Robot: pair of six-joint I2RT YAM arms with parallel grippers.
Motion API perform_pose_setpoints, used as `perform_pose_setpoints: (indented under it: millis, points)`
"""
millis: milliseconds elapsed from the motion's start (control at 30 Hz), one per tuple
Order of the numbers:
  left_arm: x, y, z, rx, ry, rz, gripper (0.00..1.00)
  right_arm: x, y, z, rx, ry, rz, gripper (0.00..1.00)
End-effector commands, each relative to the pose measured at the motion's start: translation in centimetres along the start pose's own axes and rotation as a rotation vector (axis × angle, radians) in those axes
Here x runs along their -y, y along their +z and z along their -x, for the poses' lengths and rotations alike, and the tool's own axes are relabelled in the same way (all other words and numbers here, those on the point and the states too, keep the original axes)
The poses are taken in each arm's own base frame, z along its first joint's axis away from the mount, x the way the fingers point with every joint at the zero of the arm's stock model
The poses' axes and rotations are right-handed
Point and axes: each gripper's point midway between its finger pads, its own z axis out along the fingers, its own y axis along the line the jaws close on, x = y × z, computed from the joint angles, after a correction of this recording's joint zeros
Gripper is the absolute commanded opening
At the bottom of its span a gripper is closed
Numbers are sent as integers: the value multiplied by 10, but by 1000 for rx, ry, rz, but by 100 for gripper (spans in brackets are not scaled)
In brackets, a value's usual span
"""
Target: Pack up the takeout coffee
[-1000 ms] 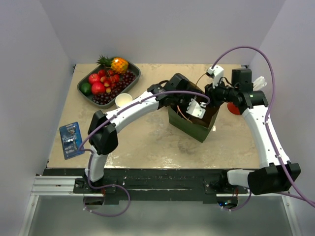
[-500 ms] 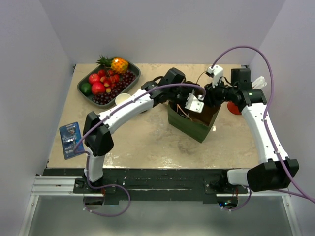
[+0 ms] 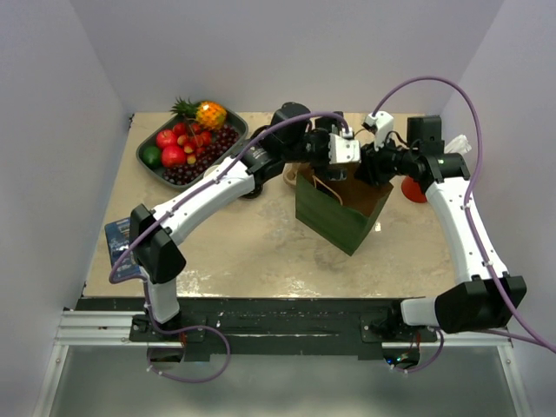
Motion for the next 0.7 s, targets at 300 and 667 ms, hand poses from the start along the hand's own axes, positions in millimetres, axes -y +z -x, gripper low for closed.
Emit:
perform_pose_setpoints:
  millis: [300,667]
  points:
    - [-67,-51,70,197,-206,281,100,4,-11,29,74,-3,-31,34]
    - [-84,-87,72,167,-292,388,100,2,-18,29,79,-14,-44,35]
